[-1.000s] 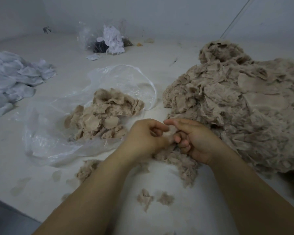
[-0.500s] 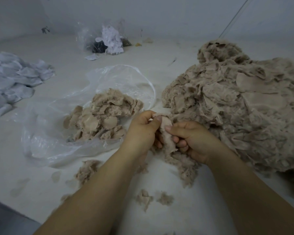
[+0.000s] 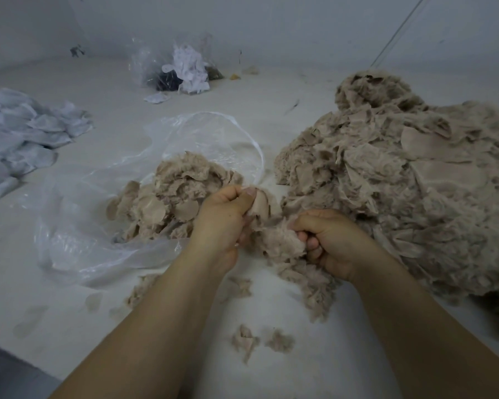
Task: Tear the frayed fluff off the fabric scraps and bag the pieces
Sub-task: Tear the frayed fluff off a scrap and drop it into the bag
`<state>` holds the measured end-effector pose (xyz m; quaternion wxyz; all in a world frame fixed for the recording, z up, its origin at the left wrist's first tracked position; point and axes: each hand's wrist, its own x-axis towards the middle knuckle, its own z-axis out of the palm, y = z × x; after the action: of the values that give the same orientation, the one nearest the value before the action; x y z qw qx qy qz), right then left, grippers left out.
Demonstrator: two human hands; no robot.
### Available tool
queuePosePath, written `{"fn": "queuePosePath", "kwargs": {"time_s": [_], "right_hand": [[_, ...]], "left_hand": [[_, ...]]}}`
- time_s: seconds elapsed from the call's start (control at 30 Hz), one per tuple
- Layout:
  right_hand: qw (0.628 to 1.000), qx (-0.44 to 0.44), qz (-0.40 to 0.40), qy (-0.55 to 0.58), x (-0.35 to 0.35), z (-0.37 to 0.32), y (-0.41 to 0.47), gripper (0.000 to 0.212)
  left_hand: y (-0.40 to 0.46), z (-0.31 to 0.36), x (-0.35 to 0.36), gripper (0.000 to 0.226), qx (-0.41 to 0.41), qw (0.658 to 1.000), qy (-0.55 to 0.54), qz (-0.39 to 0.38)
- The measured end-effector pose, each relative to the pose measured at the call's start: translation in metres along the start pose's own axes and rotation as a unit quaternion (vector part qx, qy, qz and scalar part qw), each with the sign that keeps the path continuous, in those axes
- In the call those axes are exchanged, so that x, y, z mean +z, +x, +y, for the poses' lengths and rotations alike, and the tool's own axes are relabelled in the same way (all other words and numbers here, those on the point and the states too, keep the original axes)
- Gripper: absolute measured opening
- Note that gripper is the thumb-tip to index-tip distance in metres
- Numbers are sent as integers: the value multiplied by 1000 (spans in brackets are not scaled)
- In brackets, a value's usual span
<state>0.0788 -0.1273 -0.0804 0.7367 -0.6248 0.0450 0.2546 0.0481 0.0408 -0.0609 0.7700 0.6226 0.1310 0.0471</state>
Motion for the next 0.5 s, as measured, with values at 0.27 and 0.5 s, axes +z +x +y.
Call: {"fn": "queuePosePath", "kwargs": {"time_s": [0.27,0.5], "right_hand": [[1000,-7,28,0,0,3,2,39],[999,-24,-32,-9,-1,1,1,29]], "left_hand": [[2,8,-10,6,-36,991,-126,-6],[-1,-7,4,13,-28,996,50,-69]]}}
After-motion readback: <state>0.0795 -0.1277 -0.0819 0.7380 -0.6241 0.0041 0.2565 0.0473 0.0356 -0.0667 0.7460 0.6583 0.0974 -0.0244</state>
